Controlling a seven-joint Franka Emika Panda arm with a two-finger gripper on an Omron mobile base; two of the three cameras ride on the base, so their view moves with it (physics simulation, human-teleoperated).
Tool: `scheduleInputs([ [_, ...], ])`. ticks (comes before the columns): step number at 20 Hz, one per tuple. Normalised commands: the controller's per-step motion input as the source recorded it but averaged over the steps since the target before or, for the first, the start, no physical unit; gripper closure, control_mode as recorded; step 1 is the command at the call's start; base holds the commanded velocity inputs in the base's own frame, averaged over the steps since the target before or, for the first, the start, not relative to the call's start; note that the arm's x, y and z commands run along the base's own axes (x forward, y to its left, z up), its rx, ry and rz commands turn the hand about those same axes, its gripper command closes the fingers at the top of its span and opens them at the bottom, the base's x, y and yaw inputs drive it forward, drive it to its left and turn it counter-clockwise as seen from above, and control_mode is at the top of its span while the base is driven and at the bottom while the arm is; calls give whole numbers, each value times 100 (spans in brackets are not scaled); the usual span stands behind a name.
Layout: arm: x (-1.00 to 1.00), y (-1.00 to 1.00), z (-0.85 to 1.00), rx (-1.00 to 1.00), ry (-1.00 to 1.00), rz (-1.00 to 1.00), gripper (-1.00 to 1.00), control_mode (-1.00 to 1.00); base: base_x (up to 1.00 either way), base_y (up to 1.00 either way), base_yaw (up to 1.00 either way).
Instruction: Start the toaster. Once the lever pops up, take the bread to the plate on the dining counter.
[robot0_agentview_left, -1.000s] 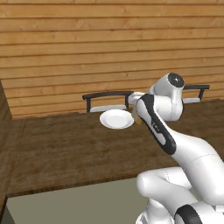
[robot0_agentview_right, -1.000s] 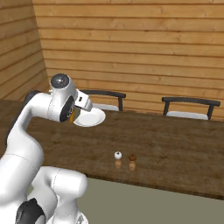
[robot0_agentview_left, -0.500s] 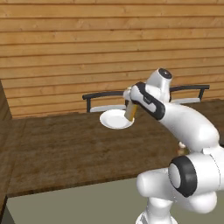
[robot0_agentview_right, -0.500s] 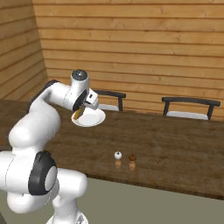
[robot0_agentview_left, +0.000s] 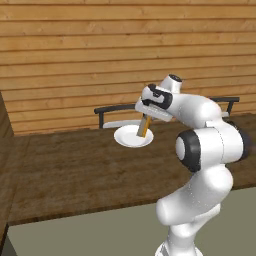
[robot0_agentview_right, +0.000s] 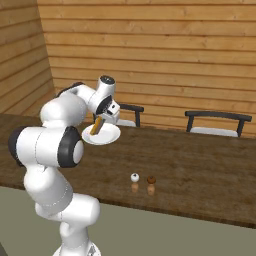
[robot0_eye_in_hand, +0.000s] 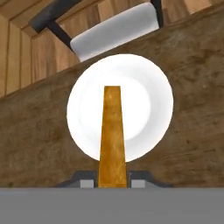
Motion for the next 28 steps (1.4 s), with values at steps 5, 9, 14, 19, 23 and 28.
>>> scheduleInputs([
  [5, 47, 0, -51, 2, 10, 4, 100, -100, 0, 0, 0],
  [9, 43, 1, -40, 2, 7, 4, 100, -100, 0, 0, 0],
  [14, 42, 15, -17, 2, 3, 2, 100, -100, 0, 0, 0],
  [19, 17, 18, 0, 8, 0, 2, 100, -100, 0, 0, 0],
  [23, 2, 12, 0, 13, 1, 2, 100, -100, 0, 0, 0],
  [28, 13, 19, -15, 6, -1, 0, 100, -100, 0, 0, 0],
])
